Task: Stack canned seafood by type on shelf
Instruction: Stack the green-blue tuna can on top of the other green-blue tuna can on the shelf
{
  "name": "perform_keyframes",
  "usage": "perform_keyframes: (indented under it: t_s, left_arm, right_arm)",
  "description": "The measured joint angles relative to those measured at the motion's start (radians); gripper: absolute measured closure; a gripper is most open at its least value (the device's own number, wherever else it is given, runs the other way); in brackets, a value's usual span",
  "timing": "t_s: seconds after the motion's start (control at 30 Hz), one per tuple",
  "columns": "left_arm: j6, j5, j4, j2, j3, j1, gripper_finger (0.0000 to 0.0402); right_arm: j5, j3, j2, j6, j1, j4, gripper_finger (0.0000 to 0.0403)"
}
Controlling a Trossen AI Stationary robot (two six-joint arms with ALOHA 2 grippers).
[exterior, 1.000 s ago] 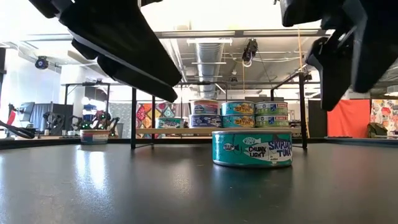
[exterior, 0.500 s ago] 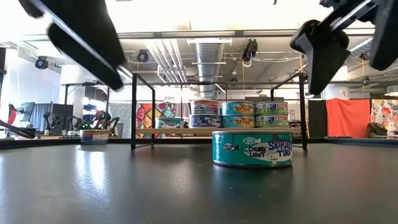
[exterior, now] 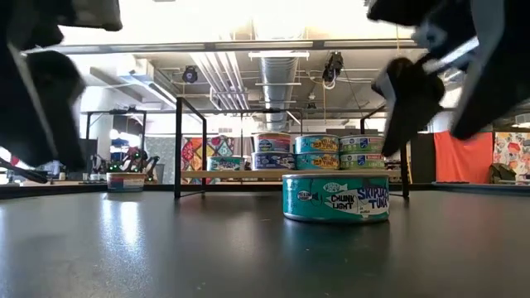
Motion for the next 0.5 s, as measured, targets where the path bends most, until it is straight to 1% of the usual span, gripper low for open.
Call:
perform_keyframes:
  t_s: [0.03, 0.07, 0.17, 0.27, 0.4, 0.43, 0.5]
  left_arm:
    - [0.035, 0.002, 0.025, 0.0, -0.006, 0.011, 0.0042]
    - [0.067, 0.028, 0.05, 0.0, -0.009, 0.029, 0.0038]
    - [0.134, 0.158, 0.1, 0.002, -0.016, 0.109, 0.002]
    - [0.239, 0.146, 0.092, 0.006, -0.017, 0.172, 0.0005]
    - [0.403, 0.108, 0.131, 0.006, -0.029, 0.228, 0.0005]
    - [0.447, 0.107, 0.176, 0.006, -0.042, 0.238, 0.0005]
    - [0.522, 0.106, 0.328, 0.006, -0.077, 0.253, 0.0005]
  right_arm:
    - [0.003, -0.008, 0.0, 0.011, -0.004, -0.009, 0.0029]
    - [0.002, -0.014, 0.0, 0.019, -0.006, -0.008, 0.0029]
    - [0.004, -0.027, 0.0, 0.038, -0.022, -0.009, 0.0029]
    - [0.005, -0.032, 0.013, 0.027, -0.049, 0.002, 0.0029]
    - [0.004, -0.033, 0.023, -0.011, -0.087, -0.013, 0.0029]
    - [0.005, -0.033, 0.023, -0.017, -0.094, -0.014, 0.0029]
    - [0.002, -0.033, 0.023, -0.026, -0.1, -0.014, 0.0029]
